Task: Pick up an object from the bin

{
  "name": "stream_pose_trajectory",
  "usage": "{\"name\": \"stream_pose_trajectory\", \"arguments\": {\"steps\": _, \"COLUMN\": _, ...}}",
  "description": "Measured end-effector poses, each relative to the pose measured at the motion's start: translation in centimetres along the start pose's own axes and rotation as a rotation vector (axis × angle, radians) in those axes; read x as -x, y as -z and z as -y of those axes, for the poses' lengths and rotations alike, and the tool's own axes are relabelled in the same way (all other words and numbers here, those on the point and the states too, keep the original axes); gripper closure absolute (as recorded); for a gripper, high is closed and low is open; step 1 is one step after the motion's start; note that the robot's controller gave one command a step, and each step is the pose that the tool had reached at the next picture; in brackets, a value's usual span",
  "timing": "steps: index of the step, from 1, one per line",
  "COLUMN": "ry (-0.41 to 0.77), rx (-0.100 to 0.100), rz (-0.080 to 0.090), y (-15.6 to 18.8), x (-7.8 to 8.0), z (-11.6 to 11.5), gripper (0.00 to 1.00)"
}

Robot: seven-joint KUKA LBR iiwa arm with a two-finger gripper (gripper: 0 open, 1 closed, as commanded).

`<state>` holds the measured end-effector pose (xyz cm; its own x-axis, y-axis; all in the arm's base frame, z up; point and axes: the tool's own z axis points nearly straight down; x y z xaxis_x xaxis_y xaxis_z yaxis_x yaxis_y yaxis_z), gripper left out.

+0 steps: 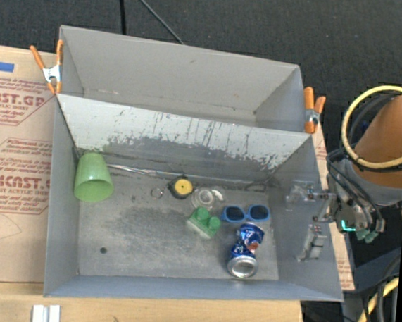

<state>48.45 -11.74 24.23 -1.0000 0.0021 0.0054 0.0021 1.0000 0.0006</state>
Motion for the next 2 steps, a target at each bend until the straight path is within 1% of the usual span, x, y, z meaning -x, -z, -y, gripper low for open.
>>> {"name": "stream_pose_trajectory", "arguments": {"steps": 1, "ry": 0.841, "rx": -0.001, "rz": 0.007, "y": -8.4, "x": 6.7, "z": -1.5, "gripper": 0.0}}
{"name": "stream_pose_trajectory", "arguments": {"steps": 2, "ry": 1.497, "rx": -0.001, "rz": 0.005, "y": -10.8, "x": 5.1, "z": -3.4, "gripper": 0.0}}
